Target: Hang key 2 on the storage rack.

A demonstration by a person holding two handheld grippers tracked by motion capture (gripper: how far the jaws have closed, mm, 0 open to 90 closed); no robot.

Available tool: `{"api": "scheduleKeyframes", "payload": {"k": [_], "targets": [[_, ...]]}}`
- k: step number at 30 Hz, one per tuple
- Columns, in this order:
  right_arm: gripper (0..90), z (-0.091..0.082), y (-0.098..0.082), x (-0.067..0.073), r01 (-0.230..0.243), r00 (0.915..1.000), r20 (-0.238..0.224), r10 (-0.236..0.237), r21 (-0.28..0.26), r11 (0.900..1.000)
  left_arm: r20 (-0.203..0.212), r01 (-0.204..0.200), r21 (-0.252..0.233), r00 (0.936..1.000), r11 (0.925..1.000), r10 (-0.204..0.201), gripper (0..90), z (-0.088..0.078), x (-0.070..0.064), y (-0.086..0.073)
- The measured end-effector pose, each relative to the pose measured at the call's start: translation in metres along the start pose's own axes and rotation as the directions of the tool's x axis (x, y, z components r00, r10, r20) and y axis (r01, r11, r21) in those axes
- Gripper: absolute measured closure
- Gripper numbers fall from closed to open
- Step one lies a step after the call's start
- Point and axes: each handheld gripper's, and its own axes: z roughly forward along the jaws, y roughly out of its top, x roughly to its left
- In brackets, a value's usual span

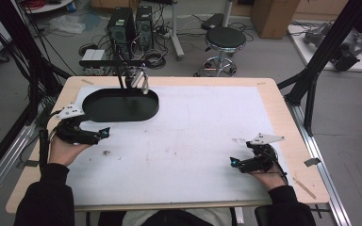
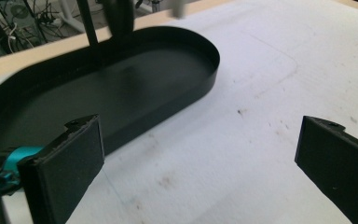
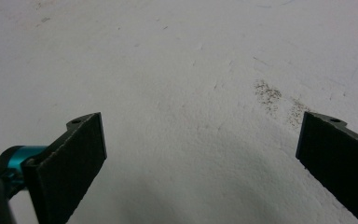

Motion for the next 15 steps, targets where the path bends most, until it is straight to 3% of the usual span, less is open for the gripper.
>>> {"api": "scheduleKeyframes", "payload": {"k": [7, 11, 15], "targets": [[0.8, 0.003, 0.001, 0.001, 0.004, 1.0000, -0.001, -0.004, 0.008, 1.000, 0.007, -0.001, -0.002, 1.0000, 1.0000, 0.001, 1.8, -0.004, -0.006, -0.014], [0.8, 0.003, 0.001, 0.001, 0.006, 1.0000, -0.005, -0.006, 0.012, 1.000, 0.000, 0.004, 0.038, 1.0000, 0.9993, -0.004, 1.8, -0.007, -0.010, -0.025], [0.8, 0.003, 0.001, 0.000, 0.006, 1.0000, -0.001, -0.006, 0.009, 1.000, -0.006, 0.022, 0.035, 0.9997, 0.9992, -0.022, 1.7, -0.010, -0.010, -0.033]]}}
